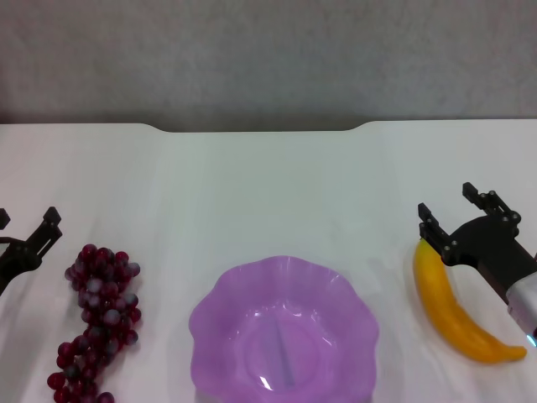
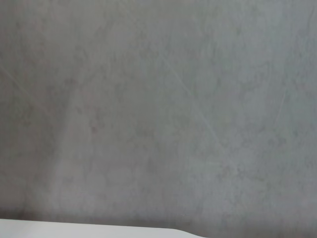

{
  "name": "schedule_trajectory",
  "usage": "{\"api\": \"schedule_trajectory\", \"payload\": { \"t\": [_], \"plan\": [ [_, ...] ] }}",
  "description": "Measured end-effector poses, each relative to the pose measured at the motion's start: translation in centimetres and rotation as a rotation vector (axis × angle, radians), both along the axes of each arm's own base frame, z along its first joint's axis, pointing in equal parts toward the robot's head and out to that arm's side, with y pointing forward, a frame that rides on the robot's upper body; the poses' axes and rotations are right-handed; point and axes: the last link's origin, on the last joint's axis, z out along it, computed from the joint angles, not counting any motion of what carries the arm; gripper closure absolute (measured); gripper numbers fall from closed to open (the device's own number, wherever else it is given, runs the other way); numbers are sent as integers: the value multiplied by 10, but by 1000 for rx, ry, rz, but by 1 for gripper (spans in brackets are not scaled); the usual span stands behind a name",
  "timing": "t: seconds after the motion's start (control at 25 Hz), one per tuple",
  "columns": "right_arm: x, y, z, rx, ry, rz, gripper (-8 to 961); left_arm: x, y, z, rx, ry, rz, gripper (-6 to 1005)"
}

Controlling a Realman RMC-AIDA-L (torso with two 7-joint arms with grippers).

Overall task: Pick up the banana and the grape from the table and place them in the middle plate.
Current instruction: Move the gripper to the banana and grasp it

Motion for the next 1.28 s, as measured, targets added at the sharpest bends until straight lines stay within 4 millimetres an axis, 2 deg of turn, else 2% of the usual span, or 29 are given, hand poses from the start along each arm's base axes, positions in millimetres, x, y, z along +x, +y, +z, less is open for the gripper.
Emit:
{"api": "schedule_trajectory", "payload": {
  "t": [0.48, 0.64, 0.84, 0.96, 1.12, 1.28],
  "plan": [
    [-10, 1, -3, -3, 21, 28, 226, -1, -1, 0, 0, 5, 4, 134],
    [-22, 1, -4, -6, 58, 40, 226, -5, -5, 2, 1, 8, 16, 134],
    [-36, 4, 14, -1, 41, -14, 226, -8, -7, 2, 2, 10, 22, 134],
    [-50, 4, 33, -23, -5, -103, 227, -7, -7, 2, 2, 10, 22, 134],
    [-60, 7, 38, -110, -26, -164, 227, -7, -7, 2, 2, 9, 22, 134],
    [-64, 11, 45, -284, -27, -262, 227, -8, -7, 2, 2, 9, 23, 134]
  ]
}}
